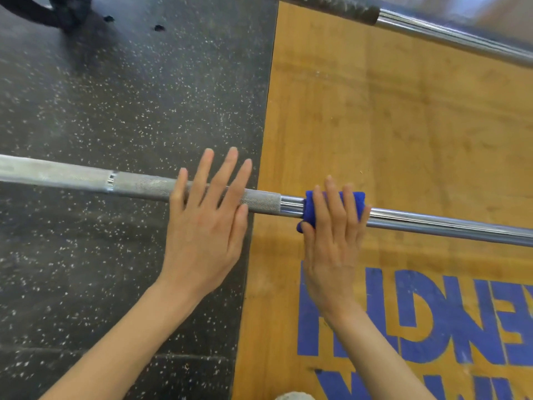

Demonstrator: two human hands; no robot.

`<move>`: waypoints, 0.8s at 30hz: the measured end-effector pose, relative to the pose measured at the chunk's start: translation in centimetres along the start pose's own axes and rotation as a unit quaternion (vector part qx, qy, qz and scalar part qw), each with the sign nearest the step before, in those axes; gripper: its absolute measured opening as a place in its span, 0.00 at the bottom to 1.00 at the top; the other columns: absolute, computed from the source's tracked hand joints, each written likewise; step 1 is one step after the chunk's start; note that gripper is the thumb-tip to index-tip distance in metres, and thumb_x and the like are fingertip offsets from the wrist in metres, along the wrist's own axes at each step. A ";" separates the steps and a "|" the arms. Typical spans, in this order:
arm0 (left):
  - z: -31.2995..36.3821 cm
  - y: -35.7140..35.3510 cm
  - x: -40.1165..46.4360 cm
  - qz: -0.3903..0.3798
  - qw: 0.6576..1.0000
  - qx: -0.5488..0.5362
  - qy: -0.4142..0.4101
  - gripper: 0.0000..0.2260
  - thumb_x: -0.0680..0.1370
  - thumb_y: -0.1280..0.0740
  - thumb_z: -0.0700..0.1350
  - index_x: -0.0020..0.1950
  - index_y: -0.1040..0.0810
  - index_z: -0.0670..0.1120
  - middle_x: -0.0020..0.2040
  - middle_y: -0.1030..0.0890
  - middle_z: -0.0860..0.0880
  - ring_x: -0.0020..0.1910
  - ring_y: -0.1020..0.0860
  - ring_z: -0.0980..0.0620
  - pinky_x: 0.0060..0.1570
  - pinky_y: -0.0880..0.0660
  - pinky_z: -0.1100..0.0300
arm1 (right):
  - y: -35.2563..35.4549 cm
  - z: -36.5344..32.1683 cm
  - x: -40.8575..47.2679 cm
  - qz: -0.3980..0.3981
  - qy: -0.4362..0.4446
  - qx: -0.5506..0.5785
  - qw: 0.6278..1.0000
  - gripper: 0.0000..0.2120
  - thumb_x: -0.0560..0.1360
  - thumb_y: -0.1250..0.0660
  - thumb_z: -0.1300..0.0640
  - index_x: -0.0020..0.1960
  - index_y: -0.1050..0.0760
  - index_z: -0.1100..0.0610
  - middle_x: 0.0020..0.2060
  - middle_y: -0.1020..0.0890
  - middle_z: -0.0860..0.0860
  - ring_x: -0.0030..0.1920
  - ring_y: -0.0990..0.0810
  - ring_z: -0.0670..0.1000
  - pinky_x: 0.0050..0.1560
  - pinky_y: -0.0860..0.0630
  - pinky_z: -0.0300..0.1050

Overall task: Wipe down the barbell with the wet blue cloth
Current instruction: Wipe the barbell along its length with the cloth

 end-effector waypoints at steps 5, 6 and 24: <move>-0.6 -1.1 0.2 0.027 0.999 0.026 -0.005 0.23 0.87 0.51 0.52 0.80 0.35 0.49 0.81 0.38 0.46 0.80 0.42 0.42 0.77 0.51 0.45 | -1.8 -1.1 0.5 -0.011 0.145 -0.045 0.988 0.39 0.77 0.28 0.65 0.80 0.45 0.55 0.78 0.39 0.50 0.80 0.45 0.53 0.81 0.52 0.55; -0.7 -1.2 0.3 0.025 0.999 0.029 -0.007 0.23 0.87 0.52 0.53 0.80 0.34 0.49 0.81 0.38 0.47 0.80 0.41 0.42 0.77 0.51 0.45 | -1.6 -0.2 0.6 -0.011 0.160 -0.061 0.985 0.39 0.77 0.27 0.65 0.80 0.45 0.55 0.78 0.39 0.50 0.80 0.42 0.54 0.81 0.50 0.54; -0.4 -1.2 2.0 0.020 1.000 -0.001 0.021 0.21 0.86 0.50 0.50 0.76 0.28 0.49 0.77 0.31 0.48 0.77 0.36 0.44 0.78 0.52 0.50 | -0.8 -0.7 1.5 -0.039 0.063 0.023 0.997 0.28 0.82 0.36 0.68 0.78 0.41 0.59 0.77 0.35 0.54 0.79 0.41 0.55 0.80 0.50 0.57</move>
Point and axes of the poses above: each hand's wrist, its own x-axis towards the middle knuckle, its own y-axis out of the back of the hand, z = x × y, the point moved 2 cm from there along x, towards the middle knuckle
